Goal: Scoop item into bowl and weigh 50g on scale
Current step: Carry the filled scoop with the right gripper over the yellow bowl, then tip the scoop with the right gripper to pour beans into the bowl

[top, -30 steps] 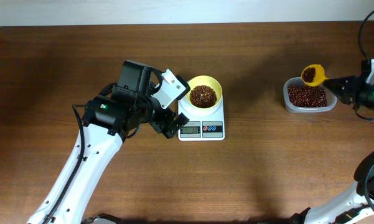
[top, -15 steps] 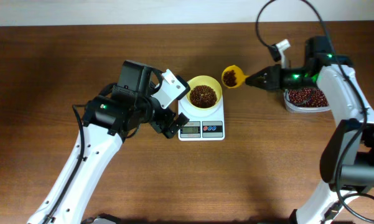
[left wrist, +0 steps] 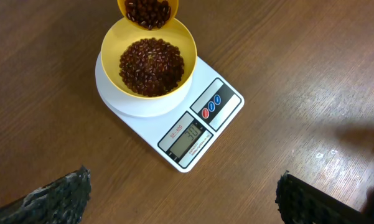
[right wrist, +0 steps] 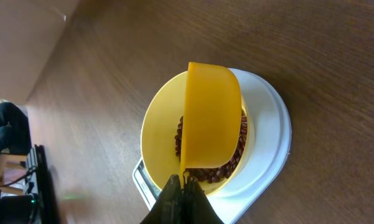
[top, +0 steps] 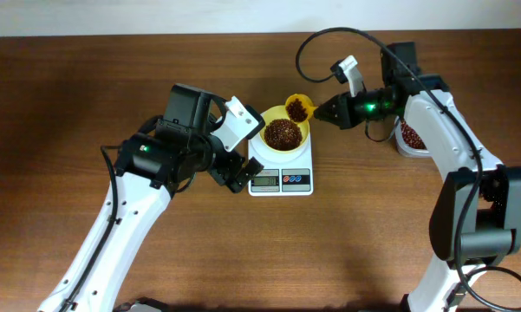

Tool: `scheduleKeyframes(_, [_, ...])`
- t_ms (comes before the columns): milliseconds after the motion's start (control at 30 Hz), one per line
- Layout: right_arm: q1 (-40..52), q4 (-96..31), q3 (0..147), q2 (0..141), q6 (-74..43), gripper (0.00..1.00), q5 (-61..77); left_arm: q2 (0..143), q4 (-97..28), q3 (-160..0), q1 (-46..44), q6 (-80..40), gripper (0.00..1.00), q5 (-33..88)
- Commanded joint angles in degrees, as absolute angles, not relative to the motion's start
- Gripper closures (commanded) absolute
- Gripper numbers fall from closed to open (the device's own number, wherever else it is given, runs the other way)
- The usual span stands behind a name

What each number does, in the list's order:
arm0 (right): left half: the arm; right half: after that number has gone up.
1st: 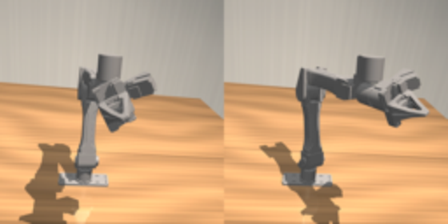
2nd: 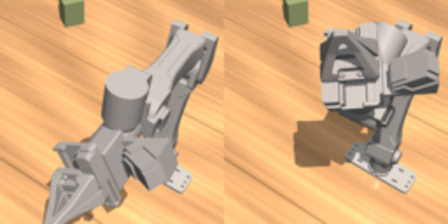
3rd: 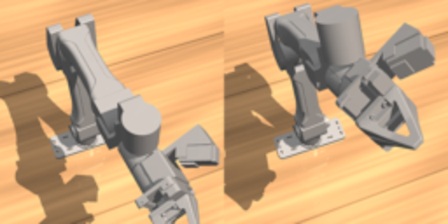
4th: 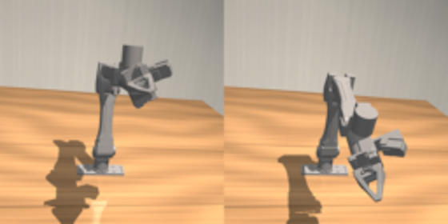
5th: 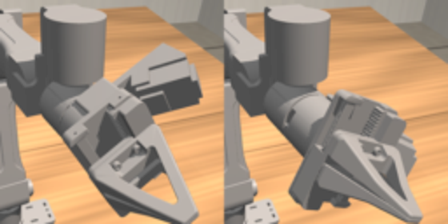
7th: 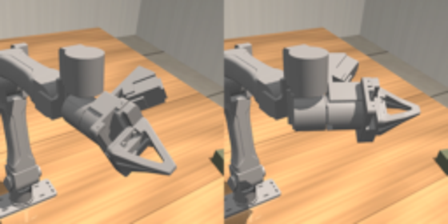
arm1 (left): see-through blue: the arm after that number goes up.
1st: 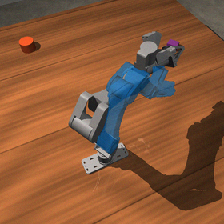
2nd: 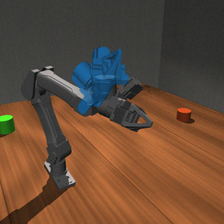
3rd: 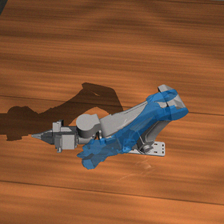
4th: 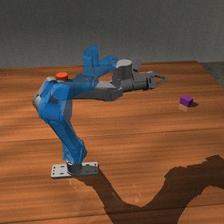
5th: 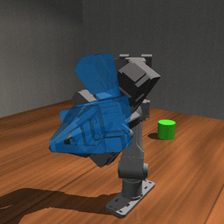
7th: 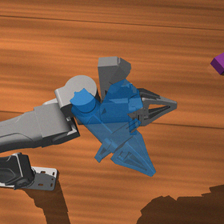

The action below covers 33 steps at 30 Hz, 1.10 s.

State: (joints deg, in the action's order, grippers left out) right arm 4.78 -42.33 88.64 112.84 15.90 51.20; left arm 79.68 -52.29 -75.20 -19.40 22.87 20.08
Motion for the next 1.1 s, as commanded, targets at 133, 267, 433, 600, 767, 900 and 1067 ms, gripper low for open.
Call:
scheduleKeyframes(133, [6.90,-43.09,88.29,113.62,25.06,0.96,50.72,78.67,-52.16,-75.02,-19.40,22.52,0.01,20.10])
scheduleKeyframes(267, [9.08,-43.03,88.29,113.62,31.35,0.96,50.26,78.67,-52.16,-75.02,-19.40,22.52,0.01,20.10])
scheduleKeyframes(433, [9.37,-43.00,88.29,113.62,36.75,0.96,45.58,78.67,-52.16,-75.02,-19.40,22.52,0.01,20.10])
scheduleKeyframes(600, [9.37,-43.00,88.29,113.62,42.24,0.96,45.39,78.67,-52.16,-75.02,-19.40,22.52,0.01,20.10])
scheduleKeyframes(767, [9.37,-43.00,88.29,113.62,48.64,0.96,45.10,78.67,-52.16,-75.02,-19.40,22.52,0.01,20.10])
scheduleKeyframes(900, [9.37,-42.81,88.29,113.62,53.84,0.96,42.76,78.67,-52.16,-75.02,-19.40,22.55,0.01,20.10])
scheduleKeyframes(1067, [9.37,-42.63,88.29,113.62,55.29,0.96,42.81,78.67,-52.16,-75.02,-19.40,22.52,0.01,20.10])
